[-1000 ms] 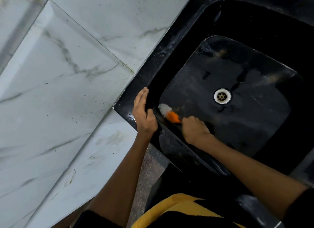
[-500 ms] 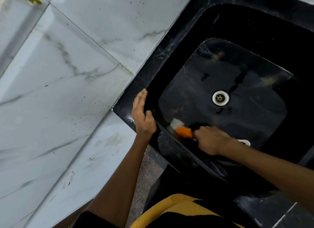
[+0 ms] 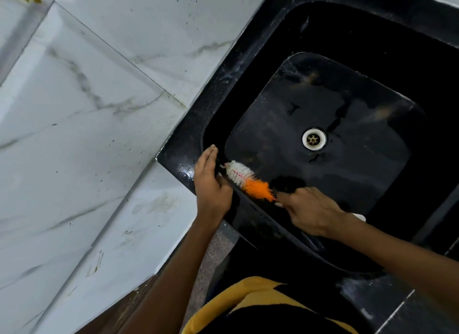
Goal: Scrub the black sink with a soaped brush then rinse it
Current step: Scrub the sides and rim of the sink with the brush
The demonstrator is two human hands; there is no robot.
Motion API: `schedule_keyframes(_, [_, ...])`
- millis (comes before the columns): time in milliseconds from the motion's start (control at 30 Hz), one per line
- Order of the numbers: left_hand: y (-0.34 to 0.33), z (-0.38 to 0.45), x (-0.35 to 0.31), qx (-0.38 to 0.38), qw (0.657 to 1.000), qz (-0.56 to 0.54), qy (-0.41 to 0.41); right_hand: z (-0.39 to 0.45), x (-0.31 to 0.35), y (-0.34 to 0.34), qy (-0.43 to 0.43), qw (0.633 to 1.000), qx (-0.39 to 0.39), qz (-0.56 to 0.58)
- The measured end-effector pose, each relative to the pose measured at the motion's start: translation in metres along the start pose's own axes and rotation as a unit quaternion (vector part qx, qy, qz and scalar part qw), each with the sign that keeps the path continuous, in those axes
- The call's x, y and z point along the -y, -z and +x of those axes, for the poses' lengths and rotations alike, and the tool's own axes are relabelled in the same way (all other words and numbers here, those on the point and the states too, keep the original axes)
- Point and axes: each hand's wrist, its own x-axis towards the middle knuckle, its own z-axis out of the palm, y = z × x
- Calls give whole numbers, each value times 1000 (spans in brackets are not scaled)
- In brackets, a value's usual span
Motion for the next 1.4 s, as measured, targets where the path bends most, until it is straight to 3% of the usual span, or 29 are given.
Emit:
schedule_keyframes(133, [2,-20,1,5,1000,12,-4,19,-23,-16,-62,992,106,-22])
schedule_keyframes(267, [6,-29,-1,32,999,37,-15,6,-11,-8,44,998,12,-52])
schedule_keyframes(333, [6,-32,0,43,998,46,-32,-15,-17,-1,73,995,5,-73])
schedule_keyframes(500, [2,-30,-1,72,991,78,-78,-34,-39,1,4,982,161,-100])
schedule_keyframes(667, [-2,-27,-4,91,979,123,-132,-45,-15,3,49,996,45,-64])
schedule_keyframes(833, [0,-25,-9,93,979,130,-124,-47,-29,7,-5,985,151,-87])
schedule_keyframes(1000, [2,-22,-11,115,976,142,-115,-62,-14,20,32,996,64,-47])
schedule_keyframes(1167, [-2,-20,-18,144,971,142,-125,-78,-25,29,-30,972,212,-97])
schedule_keyframes(1300, [-3,-17,-20,163,967,156,-119,-68,-1,39,8,993,103,-51])
schedule_keyframes(1400, [-4,-16,-22,175,965,157,-120,-70,0,42,-21,988,140,-61])
